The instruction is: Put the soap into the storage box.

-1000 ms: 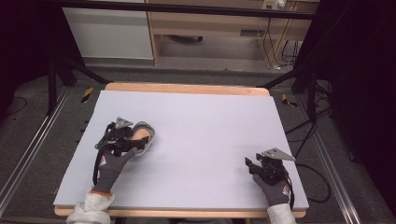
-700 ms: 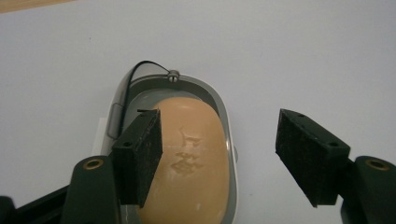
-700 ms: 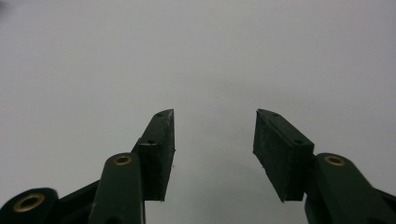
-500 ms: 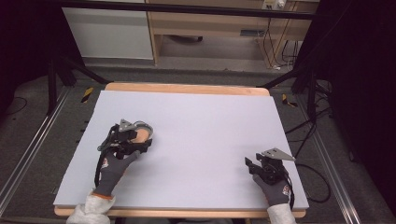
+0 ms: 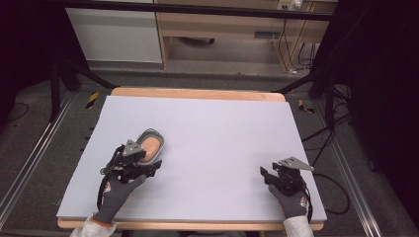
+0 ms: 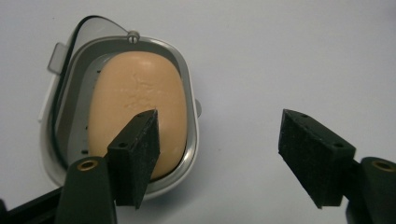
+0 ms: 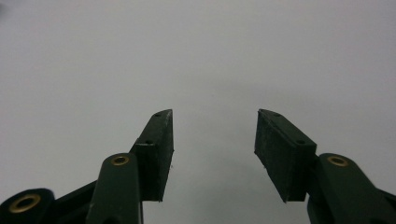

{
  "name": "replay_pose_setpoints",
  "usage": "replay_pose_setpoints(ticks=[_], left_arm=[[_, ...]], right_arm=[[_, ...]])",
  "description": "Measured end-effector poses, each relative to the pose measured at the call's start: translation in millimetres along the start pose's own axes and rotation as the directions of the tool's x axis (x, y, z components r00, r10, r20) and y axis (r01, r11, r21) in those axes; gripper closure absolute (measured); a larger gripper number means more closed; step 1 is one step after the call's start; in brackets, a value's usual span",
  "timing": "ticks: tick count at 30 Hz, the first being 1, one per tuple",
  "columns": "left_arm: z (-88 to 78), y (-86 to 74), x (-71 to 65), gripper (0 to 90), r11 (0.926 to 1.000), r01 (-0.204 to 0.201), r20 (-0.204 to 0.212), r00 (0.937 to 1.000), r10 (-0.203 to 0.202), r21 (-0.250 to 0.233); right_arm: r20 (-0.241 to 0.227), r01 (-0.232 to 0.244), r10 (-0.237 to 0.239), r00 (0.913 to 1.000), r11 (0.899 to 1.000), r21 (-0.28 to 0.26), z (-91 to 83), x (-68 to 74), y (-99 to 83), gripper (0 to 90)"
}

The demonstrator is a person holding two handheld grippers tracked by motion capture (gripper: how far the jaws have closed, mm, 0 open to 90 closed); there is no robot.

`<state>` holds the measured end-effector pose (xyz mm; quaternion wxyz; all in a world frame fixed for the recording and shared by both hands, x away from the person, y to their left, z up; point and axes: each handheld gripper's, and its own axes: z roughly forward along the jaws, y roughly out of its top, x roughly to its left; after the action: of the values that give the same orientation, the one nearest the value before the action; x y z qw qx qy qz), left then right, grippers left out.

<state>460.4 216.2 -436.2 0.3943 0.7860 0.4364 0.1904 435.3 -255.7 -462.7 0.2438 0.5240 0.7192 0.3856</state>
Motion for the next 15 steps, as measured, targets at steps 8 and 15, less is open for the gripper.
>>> replay_pose_setpoints(ticks=[8,15], left_arm=[[-16.0,-23.2,3.9,27.9,0.9999,0.0,-0.007,1.0,0.0,0.011],[-20.8,-47.0,13.2,26.7,0.9982,-0.005,-0.052,0.9986,0.008,0.059]], right_arm=[[0.003,-0.004,0.004,1.0,1.0,0.004,-0.5,-0.8,-2.8,45.5],[0.007,-0.009,0.009,0.9999,1.0,0.01,0.4,-1.8,-4.8,43.6]])
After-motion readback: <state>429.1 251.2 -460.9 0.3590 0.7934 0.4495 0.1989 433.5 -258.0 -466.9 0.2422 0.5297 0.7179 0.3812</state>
